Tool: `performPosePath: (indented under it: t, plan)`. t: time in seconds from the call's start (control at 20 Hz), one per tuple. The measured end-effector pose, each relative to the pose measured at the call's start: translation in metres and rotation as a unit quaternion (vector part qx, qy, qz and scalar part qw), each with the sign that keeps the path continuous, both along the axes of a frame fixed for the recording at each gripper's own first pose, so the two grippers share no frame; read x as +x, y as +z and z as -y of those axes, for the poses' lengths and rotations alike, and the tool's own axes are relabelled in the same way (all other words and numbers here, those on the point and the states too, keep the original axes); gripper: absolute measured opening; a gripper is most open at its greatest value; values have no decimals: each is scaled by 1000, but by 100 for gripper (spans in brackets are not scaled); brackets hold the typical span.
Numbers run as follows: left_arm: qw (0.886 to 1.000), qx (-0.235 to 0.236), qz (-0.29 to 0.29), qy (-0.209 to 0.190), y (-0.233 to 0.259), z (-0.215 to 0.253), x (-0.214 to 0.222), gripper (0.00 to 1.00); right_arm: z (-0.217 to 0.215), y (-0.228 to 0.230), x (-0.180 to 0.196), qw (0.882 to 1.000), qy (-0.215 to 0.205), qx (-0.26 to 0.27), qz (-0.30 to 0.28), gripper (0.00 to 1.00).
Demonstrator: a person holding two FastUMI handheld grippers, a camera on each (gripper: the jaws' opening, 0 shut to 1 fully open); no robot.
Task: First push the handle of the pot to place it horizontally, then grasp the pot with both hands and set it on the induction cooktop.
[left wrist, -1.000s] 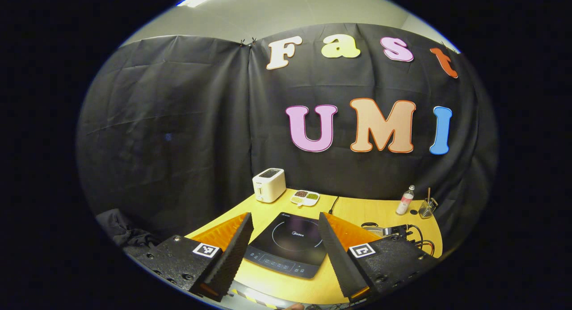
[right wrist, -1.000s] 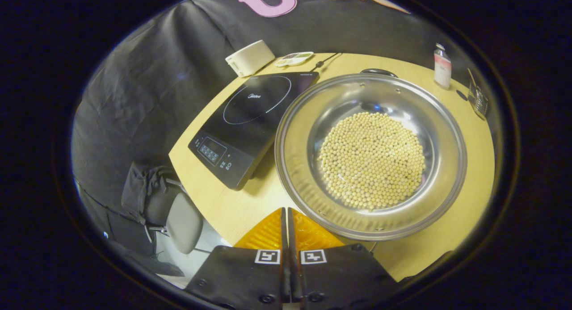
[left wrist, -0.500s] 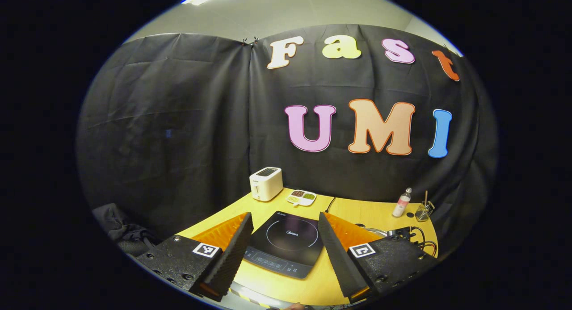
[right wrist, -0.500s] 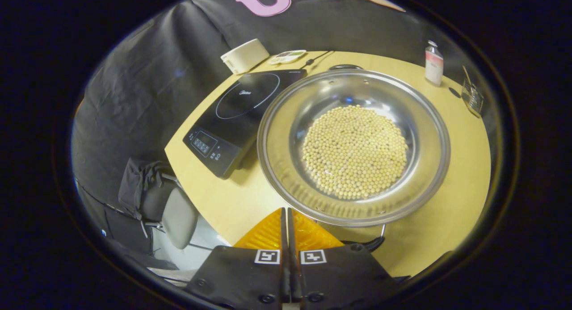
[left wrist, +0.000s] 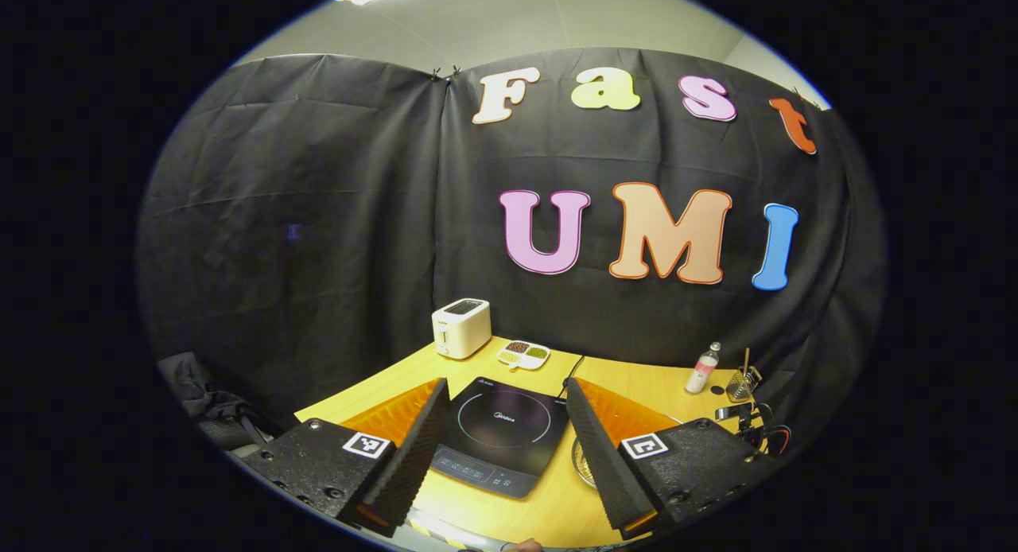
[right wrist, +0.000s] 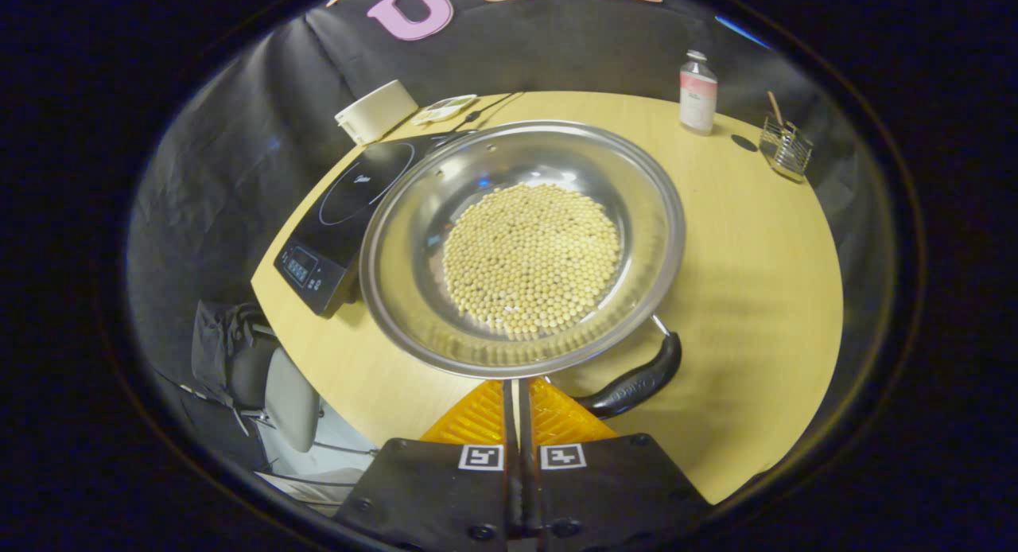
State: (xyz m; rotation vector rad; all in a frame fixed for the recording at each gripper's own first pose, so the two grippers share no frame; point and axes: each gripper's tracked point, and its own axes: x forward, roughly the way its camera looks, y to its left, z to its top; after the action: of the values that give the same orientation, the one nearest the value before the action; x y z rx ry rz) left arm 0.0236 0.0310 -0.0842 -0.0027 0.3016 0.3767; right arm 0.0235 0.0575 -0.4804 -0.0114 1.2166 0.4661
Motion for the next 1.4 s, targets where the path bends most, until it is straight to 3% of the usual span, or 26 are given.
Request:
performPosePath:
  t: [0.6, 0.8, 1.05, 1.4]
  plan:
    - [1000, 7, -7, -8, 0, -3, 3, 87, 54, -9, 52, 997, -73, -36, 13, 3]
    - [999, 7, -9, -34, 0, 6, 19, 90, 61, -6, 63, 994, -99, -32, 15, 2]
    - [997, 16, -5, -70, 3, 19, 37, 87, 62, -1, 62, 994, -101, -37, 21, 2]
    - [990, -22, -30, -136, -33, 18, 61, 90, 64, 16, 57, 987, -149, -52, 34, 3]
